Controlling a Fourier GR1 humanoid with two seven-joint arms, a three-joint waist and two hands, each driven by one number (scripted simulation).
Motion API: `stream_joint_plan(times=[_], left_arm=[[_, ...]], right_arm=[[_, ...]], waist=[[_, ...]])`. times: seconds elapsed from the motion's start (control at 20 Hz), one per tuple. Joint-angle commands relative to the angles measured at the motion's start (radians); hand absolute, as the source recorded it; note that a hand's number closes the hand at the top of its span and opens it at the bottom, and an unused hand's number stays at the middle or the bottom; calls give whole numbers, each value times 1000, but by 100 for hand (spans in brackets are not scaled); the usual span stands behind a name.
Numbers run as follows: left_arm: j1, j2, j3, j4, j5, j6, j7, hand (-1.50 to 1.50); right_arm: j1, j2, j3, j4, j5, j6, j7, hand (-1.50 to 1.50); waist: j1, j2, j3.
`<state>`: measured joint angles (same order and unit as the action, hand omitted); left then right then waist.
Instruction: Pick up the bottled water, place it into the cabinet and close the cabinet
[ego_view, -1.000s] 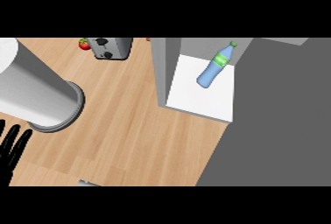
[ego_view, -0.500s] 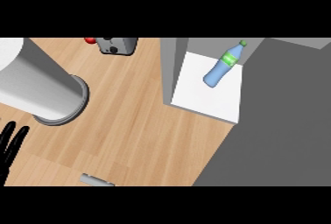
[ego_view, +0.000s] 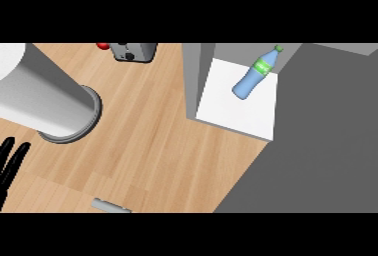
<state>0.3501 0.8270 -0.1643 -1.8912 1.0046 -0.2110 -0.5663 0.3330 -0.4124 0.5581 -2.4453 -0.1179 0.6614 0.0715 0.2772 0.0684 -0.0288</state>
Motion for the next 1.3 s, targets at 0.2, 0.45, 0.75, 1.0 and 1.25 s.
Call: stream_joint_plan(times=[0.2, 0.45, 0.75, 1.0, 1.25], left_arm=[[-17, 8, 14, 11, 9, -2, 8, -150], [-5, 3, 17, 31, 23, -19, 7, -150], [-14, 9, 25, 46, 19, -25, 9, -150], [3, 13, 29, 51, 31, -40, 12, -150], [11, 0, 45, 66, 42, -29, 1, -150]], right_arm=[[-131, 39, -28, 95, 32, -54, 146, 150], [-241, 112, -45, 192, 37, -117, 244, 150], [-409, 228, -56, 361, 10, -172, 343, 150], [-543, 328, -137, 469, 32, -248, 378, 150], [-708, 408, -240, 617, 81, -391, 417, 150]], waist=[[-15, 4, 3], [-7, -4, 5], [-11, -5, 11], [-28, -19, 16], [-43, -27, 19]])
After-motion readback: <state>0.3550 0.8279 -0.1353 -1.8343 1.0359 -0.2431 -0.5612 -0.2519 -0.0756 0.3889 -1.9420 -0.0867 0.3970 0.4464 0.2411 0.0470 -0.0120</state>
